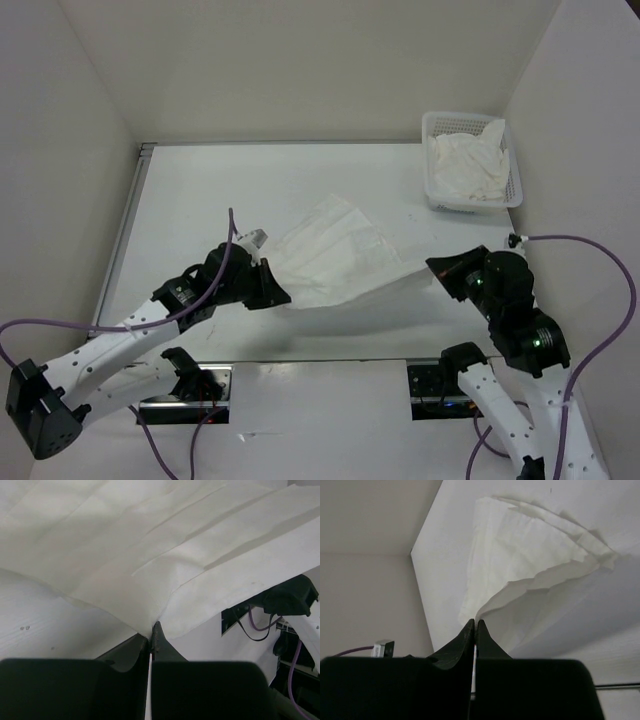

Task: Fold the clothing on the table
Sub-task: Fold the skirt

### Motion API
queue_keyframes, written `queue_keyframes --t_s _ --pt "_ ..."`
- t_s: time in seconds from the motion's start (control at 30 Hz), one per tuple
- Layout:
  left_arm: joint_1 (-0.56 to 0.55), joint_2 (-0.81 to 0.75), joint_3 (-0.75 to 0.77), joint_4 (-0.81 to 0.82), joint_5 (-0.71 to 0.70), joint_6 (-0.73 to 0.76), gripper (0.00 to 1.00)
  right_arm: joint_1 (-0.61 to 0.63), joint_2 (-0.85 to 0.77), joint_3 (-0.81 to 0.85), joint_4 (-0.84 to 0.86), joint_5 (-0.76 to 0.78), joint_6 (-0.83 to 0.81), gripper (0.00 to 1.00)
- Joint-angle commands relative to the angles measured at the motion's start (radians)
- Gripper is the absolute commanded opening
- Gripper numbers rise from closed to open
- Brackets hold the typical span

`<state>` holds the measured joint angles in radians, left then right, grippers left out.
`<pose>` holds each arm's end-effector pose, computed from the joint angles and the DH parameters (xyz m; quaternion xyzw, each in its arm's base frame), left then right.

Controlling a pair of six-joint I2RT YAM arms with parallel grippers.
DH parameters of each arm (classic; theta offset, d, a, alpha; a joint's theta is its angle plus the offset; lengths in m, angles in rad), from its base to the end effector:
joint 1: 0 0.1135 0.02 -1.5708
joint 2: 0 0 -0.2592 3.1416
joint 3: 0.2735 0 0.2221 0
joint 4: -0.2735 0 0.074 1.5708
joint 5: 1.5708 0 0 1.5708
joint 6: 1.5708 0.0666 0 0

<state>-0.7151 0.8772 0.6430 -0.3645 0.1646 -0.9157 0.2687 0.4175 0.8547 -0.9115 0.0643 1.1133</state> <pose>0.1375 -0.1339 0.2428 -0.0500 0.8806 -0.3888 0.2663 0.0747 0.0161 0.2993 0.3649 0.7712 0.3109 0.4189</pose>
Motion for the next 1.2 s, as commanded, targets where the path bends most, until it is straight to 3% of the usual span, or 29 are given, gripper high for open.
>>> queue_keyframes --t_s 0.0,0.23,0.6,0.83,1.03,1.17 --pt "-0.003 0.022 0.13 0.002 -0.033 0.035 0.0 0.006 0.121 0.081 0.179 0.038 -0.13 0.0" --pt "-0.003 0.085 0.211 -0.008 -0.091 0.055 0.0 0.006 0.437 0.135 0.46 -0.046 -0.249 0.0" --pt "0.051 0.04 0.127 -0.04 -0.186 -0.006 0.0 0.079 0.923 0.493 0.646 -0.037 -0.395 0.0" --pt "0.051 0.031 0.017 0.01 -0.106 -0.104 0.0 0.145 1.144 0.703 0.657 -0.024 -0.451 0.0" --pt "0.051 0.031 -0.051 0.022 -0.148 -0.201 0.0 0.178 1.31 0.803 0.668 -0.052 -0.46 0.0" --pt "0.118 0.055 -0.091 0.058 -0.145 -0.226 0.0 0.178 1.434 0.904 0.637 -0.031 -0.471 0.0"
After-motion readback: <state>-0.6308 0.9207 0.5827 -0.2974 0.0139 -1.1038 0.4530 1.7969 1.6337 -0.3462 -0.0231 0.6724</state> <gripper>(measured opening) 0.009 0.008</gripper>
